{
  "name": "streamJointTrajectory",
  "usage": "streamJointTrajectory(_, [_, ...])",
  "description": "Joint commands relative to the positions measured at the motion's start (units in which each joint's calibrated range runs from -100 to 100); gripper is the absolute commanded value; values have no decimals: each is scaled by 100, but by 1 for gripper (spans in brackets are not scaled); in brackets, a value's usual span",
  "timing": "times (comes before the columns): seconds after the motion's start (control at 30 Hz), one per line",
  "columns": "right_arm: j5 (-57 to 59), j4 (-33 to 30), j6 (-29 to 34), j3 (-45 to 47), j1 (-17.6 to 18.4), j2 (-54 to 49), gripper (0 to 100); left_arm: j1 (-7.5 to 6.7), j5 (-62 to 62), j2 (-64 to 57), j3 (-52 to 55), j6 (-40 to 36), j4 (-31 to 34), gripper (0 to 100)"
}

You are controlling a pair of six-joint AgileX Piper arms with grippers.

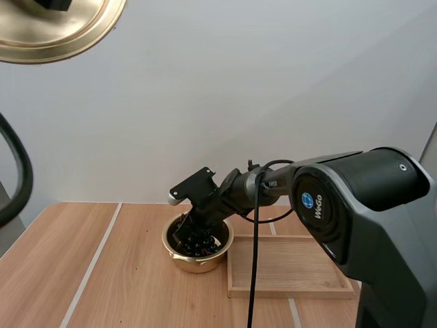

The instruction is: Open the lid, put the grape in the pot, and close it

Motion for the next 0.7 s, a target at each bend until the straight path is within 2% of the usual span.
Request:
streamJointTrajectory(0.0, [398, -23, -27, 59, 2, -417, 0, -10, 0, 20, -10, -38, -32, 0])
streamJointTrajectory(0.17, [751, -23, 2, 59, 2, -826, 0, -10, 0, 20, -10, -38, -32, 0])
streamJointTrajectory(0.4, [1263, -535, 497, 59, -64, -1257, 0, -10, 0, 75, -10, -38, -32, 0])
streamJointTrajectory(0.53, [2117, -585, 680, 59, -378, -1785, 0, -10, 0, 341, 6, -38, -32, 0])
streamJointTrajectory(0.67, [2961, -585, 746, 163, -917, -2453, 0, -10, 0, 832, 21, 3, -32, 0])
